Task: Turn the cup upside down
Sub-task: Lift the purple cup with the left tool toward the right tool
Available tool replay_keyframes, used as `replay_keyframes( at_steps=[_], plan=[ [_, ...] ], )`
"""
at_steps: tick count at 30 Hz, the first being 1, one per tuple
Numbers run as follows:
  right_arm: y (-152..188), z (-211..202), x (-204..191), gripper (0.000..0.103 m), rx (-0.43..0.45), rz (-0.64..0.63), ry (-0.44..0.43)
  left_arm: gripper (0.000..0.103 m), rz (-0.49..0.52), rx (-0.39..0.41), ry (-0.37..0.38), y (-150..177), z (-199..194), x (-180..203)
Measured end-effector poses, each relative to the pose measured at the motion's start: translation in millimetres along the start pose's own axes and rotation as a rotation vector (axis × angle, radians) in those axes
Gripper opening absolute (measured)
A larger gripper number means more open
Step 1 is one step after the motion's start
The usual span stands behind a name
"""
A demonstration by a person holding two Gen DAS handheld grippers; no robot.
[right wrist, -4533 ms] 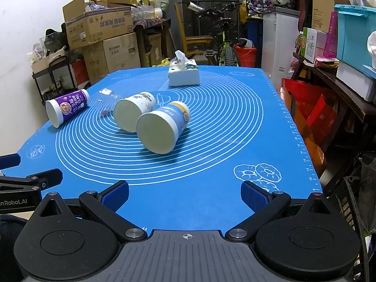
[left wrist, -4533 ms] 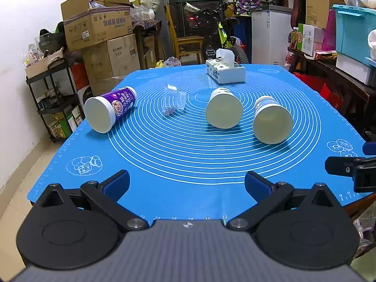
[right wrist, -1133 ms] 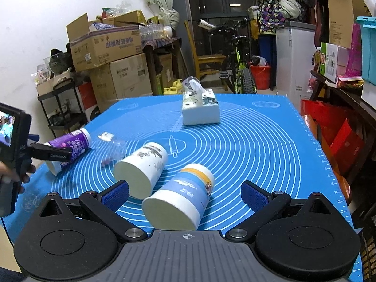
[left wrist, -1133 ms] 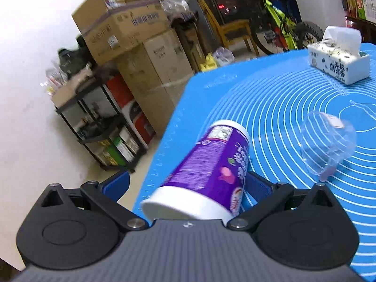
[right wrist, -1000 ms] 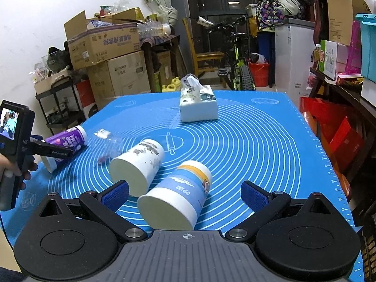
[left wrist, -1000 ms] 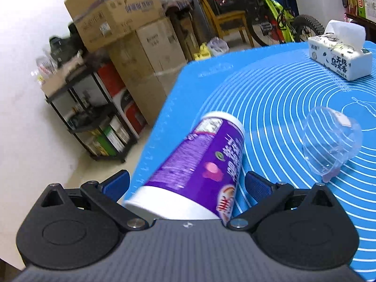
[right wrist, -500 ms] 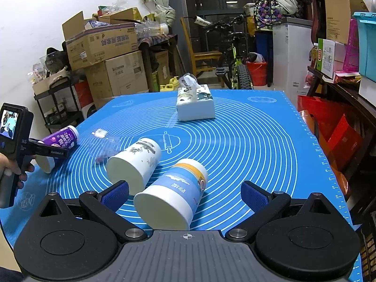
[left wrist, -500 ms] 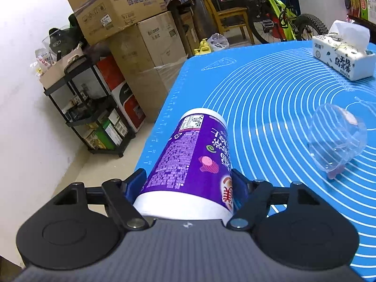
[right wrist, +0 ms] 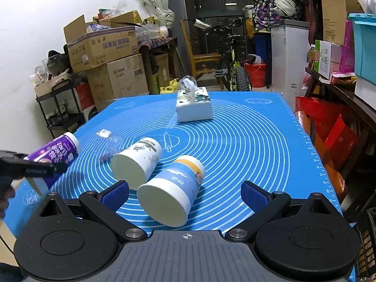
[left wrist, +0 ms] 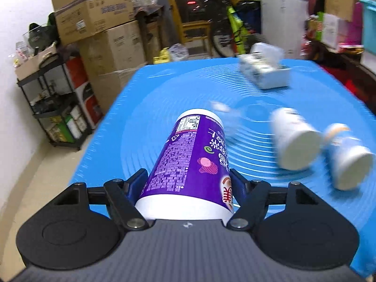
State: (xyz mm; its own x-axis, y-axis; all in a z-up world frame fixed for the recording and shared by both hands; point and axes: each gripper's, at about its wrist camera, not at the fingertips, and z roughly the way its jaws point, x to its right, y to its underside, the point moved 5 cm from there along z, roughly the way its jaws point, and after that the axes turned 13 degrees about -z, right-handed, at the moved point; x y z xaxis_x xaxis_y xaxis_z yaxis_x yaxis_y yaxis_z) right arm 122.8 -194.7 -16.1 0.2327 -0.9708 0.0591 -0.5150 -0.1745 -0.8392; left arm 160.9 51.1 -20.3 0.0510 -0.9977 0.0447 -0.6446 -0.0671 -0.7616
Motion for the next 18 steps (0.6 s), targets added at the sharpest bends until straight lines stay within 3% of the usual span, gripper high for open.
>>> replay_keyframes(
  at_steps=[7,18],
  plan=[
    [10,-19,0,0.100,-0.002,0.006,0.000,0.074,0.037,-0.059,0.068,30,-10,47],
    [21,-24,4,0.100,-0.031,0.008,0.013,0.076,0.015,-0.088,0.106,54,-2,62]
  ],
)
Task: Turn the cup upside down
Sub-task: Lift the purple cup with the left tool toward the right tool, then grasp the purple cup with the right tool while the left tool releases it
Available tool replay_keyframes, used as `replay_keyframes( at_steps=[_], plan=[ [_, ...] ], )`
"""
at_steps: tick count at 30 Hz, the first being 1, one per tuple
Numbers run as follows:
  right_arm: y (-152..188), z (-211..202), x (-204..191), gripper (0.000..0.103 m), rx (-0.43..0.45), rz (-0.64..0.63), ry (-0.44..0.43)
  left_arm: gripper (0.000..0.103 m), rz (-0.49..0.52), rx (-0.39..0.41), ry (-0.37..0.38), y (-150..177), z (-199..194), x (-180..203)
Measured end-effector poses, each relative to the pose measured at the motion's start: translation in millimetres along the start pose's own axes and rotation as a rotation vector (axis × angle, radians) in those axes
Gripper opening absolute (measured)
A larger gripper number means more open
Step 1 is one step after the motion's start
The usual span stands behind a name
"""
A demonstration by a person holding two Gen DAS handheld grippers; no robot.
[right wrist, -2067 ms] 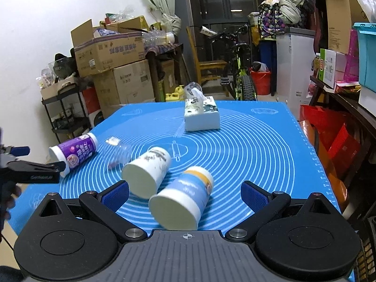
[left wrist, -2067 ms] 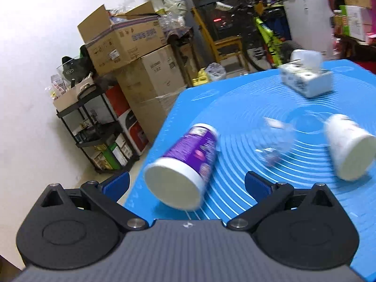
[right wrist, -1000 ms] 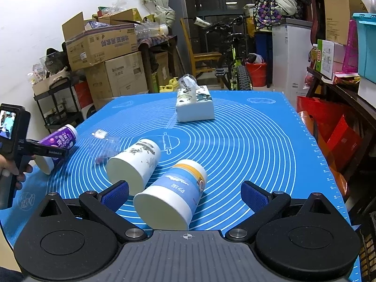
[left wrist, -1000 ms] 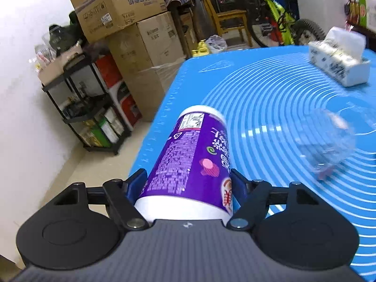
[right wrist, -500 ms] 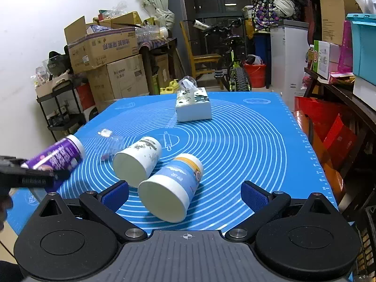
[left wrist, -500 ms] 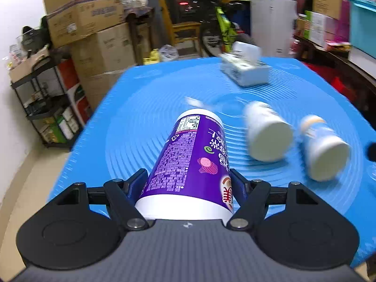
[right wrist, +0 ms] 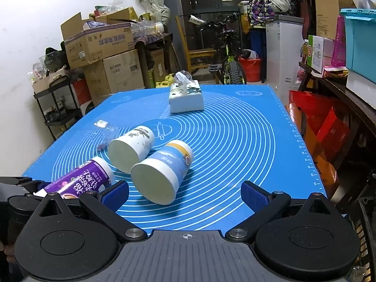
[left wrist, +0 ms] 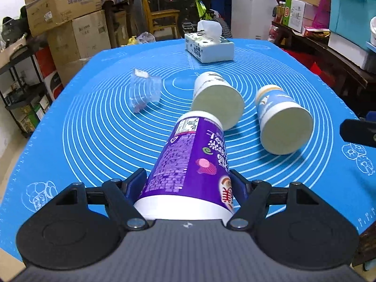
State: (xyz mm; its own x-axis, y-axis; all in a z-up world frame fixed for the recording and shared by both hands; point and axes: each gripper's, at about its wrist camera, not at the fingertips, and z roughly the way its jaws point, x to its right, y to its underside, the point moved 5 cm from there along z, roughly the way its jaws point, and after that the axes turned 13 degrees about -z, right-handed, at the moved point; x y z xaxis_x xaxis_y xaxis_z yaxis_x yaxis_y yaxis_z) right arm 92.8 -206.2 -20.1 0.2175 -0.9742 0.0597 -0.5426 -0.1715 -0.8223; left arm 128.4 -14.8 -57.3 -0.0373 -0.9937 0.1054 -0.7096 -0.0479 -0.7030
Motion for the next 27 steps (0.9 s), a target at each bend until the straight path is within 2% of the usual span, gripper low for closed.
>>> replay_keyframes(
  at_steps=[2,3,6,18,27],
  plan=[
    [0,2,0,0.100,-0.005,0.000,-0.002,0.078,-0.005,-0.003,0.011,1,0,0],
    [1,2,0,0.100,-0.007,-0.001,-0.003,0.085,-0.006,-0.012,0.013,2,1,0],
    [2,4,-1,0.100,-0.009,-0.005,-0.009,0.094,0.003,-0.010,0.023,5,2,2],
    [0,3,-4,0.100,-0.010,-0.010,-0.012,0.094,0.033,-0.015,0.030,9,-1,7],
    [-10,-5,-9,0.100,0.012,-0.016,-0.021,0.094,0.022,0.016,0.048,3,-27,4]
  ],
)
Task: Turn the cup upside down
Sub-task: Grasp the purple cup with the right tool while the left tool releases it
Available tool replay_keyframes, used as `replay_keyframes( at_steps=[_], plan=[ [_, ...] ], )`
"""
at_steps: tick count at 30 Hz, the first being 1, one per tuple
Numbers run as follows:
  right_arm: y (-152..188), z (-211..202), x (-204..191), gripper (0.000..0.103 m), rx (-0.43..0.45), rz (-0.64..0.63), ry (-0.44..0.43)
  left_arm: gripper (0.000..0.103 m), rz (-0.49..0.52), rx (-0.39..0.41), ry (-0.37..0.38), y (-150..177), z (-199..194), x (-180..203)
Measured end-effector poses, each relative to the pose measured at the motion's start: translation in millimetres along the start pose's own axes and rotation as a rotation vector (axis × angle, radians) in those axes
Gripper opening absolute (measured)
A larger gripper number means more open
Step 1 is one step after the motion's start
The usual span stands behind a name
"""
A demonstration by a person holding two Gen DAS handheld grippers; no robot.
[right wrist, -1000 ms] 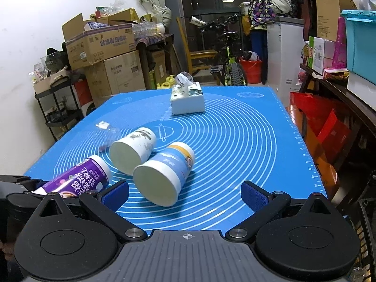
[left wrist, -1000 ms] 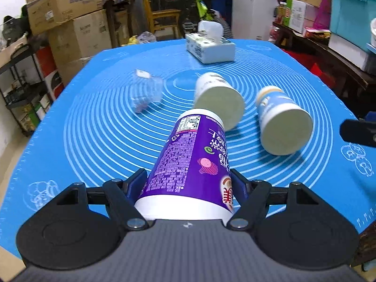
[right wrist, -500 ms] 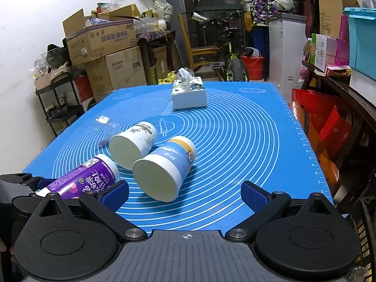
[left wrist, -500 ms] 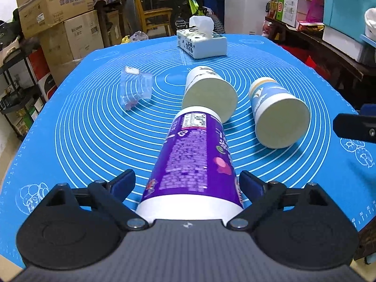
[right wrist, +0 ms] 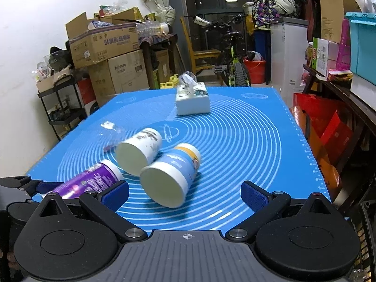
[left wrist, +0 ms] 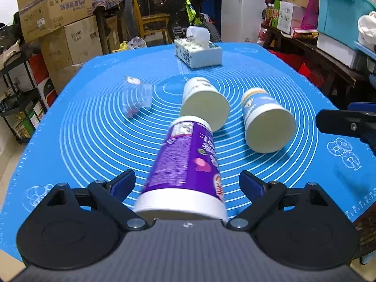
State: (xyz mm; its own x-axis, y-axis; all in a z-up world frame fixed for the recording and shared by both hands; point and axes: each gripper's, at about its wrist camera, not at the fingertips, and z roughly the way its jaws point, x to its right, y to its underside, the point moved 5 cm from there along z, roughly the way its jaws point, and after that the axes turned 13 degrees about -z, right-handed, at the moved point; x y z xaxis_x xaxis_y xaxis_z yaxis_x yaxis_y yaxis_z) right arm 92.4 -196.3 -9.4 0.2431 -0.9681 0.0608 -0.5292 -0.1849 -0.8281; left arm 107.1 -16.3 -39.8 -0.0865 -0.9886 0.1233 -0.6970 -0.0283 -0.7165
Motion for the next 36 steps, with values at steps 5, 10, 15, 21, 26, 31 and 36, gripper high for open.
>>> replay_keyframes(
  at_steps=[5,10,15,21,26,31,36],
  plan=[
    [-19,-8,-17,0.100,0.015,-0.019,-0.051,0.094,-0.037,0.045,0.005,-9,-27,-18],
    [-38,-2,-50,0.100,-0.012,-0.059,-0.130,0.096,-0.070,0.088,-0.047,-18,-52,-46],
    [-52,22,-86,0.100,-0.094,-0.071,-0.195,0.100,-0.117,0.121,-0.159,-23,-51,-82],
    [-57,72,-104,0.093,-0.281,0.028,-0.264,0.100,-0.186,0.102,-0.198,-19,-24,-115],
    [-52,102,-114,0.091,-0.391,0.063,-0.254,0.100,-0.222,0.105,-0.204,-13,-17,-133],
    [-43,127,-120,0.088,-0.504,0.092,-0.253,0.100,-0.255,0.105,-0.180,-8,-18,-138],
    [-34,137,-120,0.080,-0.551,0.155,-0.290,0.100,-0.273,0.093,-0.163,0,-15,-142]
  ],
)
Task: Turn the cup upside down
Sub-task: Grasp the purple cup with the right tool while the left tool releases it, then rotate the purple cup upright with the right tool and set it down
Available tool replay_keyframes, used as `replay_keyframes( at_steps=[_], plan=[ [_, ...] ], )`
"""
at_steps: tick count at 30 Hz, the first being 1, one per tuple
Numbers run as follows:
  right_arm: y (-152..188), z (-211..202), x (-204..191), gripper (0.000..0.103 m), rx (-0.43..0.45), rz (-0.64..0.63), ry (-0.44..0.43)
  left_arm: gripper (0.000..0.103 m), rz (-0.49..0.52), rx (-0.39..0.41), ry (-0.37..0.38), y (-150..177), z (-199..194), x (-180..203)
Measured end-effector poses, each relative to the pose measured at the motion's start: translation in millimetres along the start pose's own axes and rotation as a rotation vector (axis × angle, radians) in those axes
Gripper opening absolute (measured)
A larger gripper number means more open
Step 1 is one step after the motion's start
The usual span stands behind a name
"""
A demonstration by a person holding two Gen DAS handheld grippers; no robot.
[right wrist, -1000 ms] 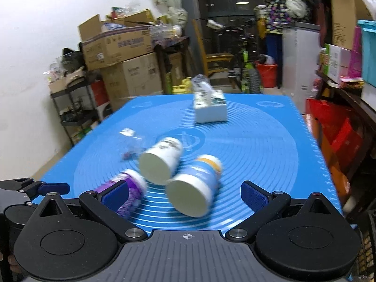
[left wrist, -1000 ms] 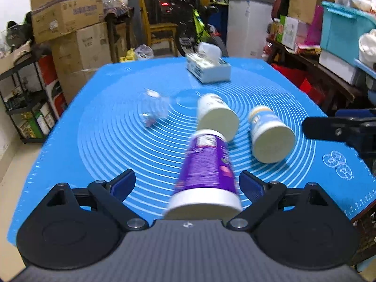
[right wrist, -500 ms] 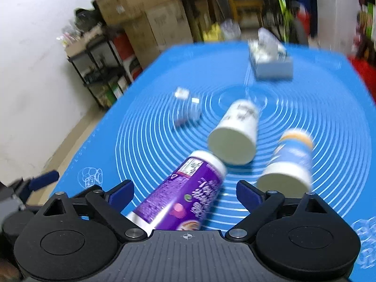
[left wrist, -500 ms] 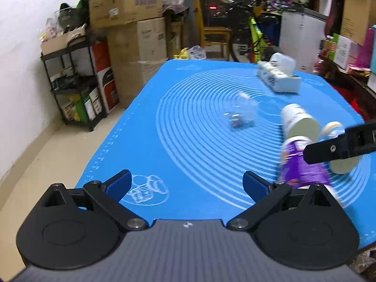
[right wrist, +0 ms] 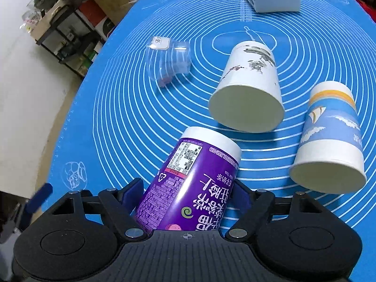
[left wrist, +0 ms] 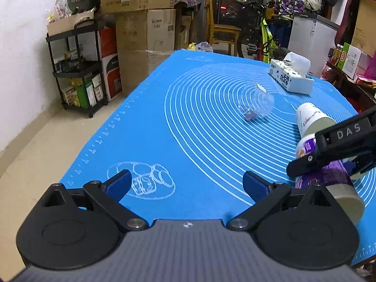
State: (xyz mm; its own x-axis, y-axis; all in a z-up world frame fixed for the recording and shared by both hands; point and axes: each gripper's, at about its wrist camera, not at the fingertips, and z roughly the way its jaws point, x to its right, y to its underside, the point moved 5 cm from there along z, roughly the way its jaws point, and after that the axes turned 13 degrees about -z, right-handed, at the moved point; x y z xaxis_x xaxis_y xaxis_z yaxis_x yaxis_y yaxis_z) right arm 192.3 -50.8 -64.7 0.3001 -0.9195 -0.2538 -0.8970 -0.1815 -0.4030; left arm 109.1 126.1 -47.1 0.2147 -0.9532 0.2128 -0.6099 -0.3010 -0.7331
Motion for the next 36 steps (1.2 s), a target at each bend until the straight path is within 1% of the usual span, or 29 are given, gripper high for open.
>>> replay_keyframes(
  at_steps=[3,6,8,10,12,15,17,18,19,21,22,24,29,33,36],
  plan=[
    [3,-4,-6,0.077,0.040,-0.037,-0.002,0.100,-0.020,-0.017,0.018,2,0,-4],
    [8,-15,-20,0.073,0.129,-0.123,0.016,0.100,-0.032,0.012,0.010,2,-4,-5],
    [12,-24,-31,0.072,0.198,-0.198,0.062,0.100,-0.032,0.027,0.002,2,-5,-6],
    [19,-32,-40,0.071,0.284,-0.279,0.127,0.100,-0.037,0.029,0.006,2,-6,-6],
    [25,-41,-49,0.070,0.385,-0.348,0.192,0.100,-0.041,0.026,0.015,2,-5,-5],
    [36,-53,-63,0.069,0.575,-0.482,0.314,0.100,-0.034,0.035,0.017,2,-6,-4],
    [42,-55,-67,0.069,0.675,-0.553,0.368,0.100,-0.029,0.042,0.015,2,-6,-3],
    [43,-55,-68,0.069,0.700,-0.573,0.382,0.100,-0.028,0.042,0.016,2,-6,-2],
    [46,-51,-67,0.069,0.716,-0.590,0.391,0.100,-0.026,0.040,0.018,3,-5,-1],
    [47,-47,-63,0.069,0.707,-0.583,0.385,0.100,-0.020,0.038,0.022,4,-5,0],
    [51,-48,-61,0.069,0.732,-0.580,0.383,0.100,-0.016,0.038,0.023,5,-5,1],
    [54,-51,-62,0.068,0.744,-0.586,0.377,0.100,-0.005,0.039,0.024,6,-5,2],
    [79,-58,-65,0.068,0.781,-0.648,0.391,0.100,0.012,0.036,0.035,9,-5,8],
    [92,-60,-62,0.068,0.770,-0.682,0.386,0.100,0.030,0.032,0.038,12,-5,11],
    [95,-63,-59,0.069,0.751,-0.680,0.366,0.100,0.039,0.031,0.044,14,-7,14]
  ],
)
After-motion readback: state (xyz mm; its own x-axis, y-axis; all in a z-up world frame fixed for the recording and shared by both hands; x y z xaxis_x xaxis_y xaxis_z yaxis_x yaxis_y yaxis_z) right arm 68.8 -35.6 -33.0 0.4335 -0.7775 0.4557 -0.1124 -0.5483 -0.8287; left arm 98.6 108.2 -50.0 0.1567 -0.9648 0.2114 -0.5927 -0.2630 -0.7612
